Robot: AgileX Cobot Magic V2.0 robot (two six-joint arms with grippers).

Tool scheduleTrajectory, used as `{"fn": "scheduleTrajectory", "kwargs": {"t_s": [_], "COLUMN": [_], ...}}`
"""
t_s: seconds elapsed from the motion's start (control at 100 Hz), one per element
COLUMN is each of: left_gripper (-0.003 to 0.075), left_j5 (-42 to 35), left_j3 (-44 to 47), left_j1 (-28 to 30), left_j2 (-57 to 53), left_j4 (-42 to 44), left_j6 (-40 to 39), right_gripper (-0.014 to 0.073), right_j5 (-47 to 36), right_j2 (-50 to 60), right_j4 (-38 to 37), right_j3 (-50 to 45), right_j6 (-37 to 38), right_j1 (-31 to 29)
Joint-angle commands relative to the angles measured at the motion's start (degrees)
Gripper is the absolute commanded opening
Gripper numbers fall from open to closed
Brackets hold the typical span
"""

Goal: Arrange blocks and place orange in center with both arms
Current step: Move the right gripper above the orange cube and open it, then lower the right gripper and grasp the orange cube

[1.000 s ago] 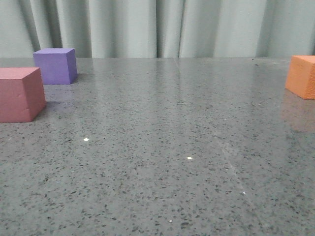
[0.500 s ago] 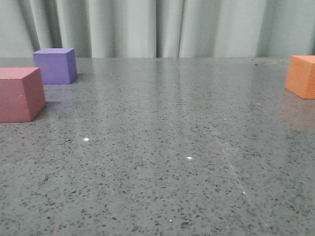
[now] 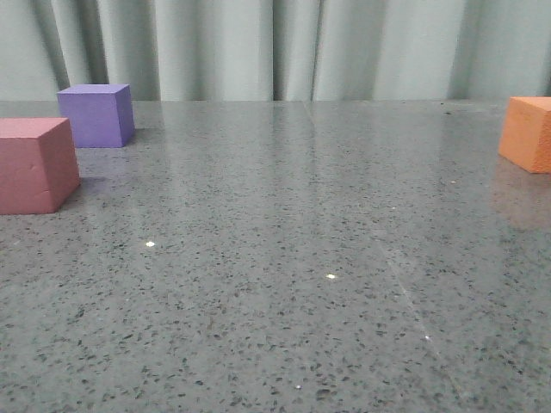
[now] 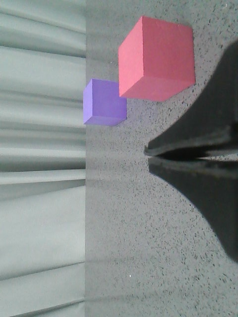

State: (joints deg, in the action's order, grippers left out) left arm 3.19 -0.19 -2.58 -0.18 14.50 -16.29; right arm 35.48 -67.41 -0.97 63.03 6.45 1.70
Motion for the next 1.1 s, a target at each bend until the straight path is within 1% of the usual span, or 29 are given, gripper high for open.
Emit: {"fn": "scheduleTrajectory", "kwargs": {"t_s": [0.0,0.06,0.41,0.93,0.97,1.01,1.04,1.05,1.06,1.09], "left_gripper": [-0.0019,-0.0019,-0.0019,-0.0019,-0.0019,-0.0019,-0.0019,-0.0019,-0.0019,-0.0019], "left_j5": [-4.1,-4.1,-4.1,-4.1,-4.1,-4.1,-4.1,-4.1,-4.1,-4.1], "left_j3": [3.0,3.0,3.0,3.0,3.0,3.0,3.0,3.0,3.0,3.0], "left_j1": [0.1,0.1,0.1,0.1,0.1,0.1,0.1,0.1,0.1,0.1], "left_j2": [-1.9,-1.9,-1.9,-1.9,-1.9,-1.9,-1.9,-1.9,-1.9,-1.9], "left_j4": [0.0,0.0,-0.1,-0.1,-0.1,-0.1,-0.1,-0.1,-0.1,-0.1], "left_j6": [-0.1,-0.1,-0.1,-0.1,-0.1,-0.1,-0.1,-0.1,-0.1,-0.1], "right_gripper": [0.061,0.061,0.061,0.0606,0.0593,0.0561,0.0531,0.0502,0.0502,0.0449], "right_j5": [-4.5,-4.3,-3.3,-4.0,-4.0,-4.2,-4.3,-4.4,-4.4,-4.6], "right_j2": [-0.3,-1.5,-11.0,-22.5,-22.7,-22.7,-22.8,-22.8,-22.8,-22.8], "right_j4": [-0.5,-0.5,-0.5,-0.6,-0.6,-0.6,-0.6,-0.6,-0.6,-0.6], "right_j3": [2.0,2.3,6.0,6.0,6.0,6.0,6.0,6.0,6.0,6.0], "right_j6": [-2.3,-3.3,-3.3,-3.3,-3.3,-3.3,-3.3,-3.3,-3.3,-3.3], "right_j1": [-0.3,-0.3,-0.3,-0.3,-0.3,-0.3,-0.3,-0.3,-0.3,-0.3]}}
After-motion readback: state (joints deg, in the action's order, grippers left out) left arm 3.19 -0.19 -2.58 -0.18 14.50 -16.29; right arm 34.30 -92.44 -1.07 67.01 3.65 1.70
